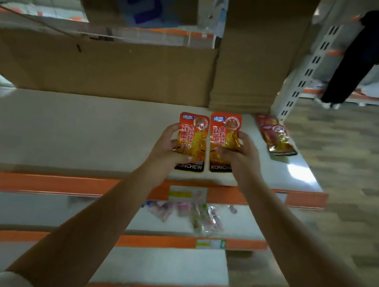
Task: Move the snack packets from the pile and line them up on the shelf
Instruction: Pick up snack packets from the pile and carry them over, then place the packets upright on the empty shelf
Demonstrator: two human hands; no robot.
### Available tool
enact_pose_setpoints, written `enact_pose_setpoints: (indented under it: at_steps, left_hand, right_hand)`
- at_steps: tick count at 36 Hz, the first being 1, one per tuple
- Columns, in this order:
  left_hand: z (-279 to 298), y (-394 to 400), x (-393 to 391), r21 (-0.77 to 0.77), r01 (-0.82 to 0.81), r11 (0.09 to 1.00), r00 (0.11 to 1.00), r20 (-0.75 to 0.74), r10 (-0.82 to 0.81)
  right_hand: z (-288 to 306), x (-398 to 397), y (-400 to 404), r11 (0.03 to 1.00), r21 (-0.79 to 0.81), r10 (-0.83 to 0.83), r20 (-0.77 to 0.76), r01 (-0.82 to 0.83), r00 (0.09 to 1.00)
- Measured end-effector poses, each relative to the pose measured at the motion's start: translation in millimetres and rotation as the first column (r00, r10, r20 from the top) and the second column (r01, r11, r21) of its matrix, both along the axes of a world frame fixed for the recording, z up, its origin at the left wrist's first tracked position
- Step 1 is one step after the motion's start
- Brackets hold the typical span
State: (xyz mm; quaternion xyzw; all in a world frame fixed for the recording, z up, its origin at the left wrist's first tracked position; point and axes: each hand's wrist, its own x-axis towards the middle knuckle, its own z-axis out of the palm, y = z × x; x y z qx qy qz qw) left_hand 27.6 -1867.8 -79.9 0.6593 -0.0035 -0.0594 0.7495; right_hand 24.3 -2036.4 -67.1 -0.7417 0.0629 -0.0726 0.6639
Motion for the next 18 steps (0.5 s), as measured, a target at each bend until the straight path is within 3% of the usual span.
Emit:
enact_pose_setpoints:
  at_steps: [5, 11, 18]
  left_hand:
    - [3.5, -50.1, 16.7, 0.05, 0.005, 0.999, 1.0, -0.009, -0.005]
    - [8.8, -90.6, 32.6, 0.088, 0.037, 0.995, 0.999, 0.002, -0.037]
    - [10.5, -118.1, 45.7, 0.095, 0.063, 0.993, 0.998, -0.026, -0.06]
  right_hand:
    - [-7.2, 15.5, -51.5, 0.999, -0.025, -0.045, -0.009, 0.045, 0.999]
    - [-4.9, 35.6, -109.2, 0.945, -0.279, -0.166, 0.031, 0.168, 0.986]
    - [-9.8, 60.2, -142.2, 0.853, -0.517, -0.125, -0.07, 0.071, 0.99]
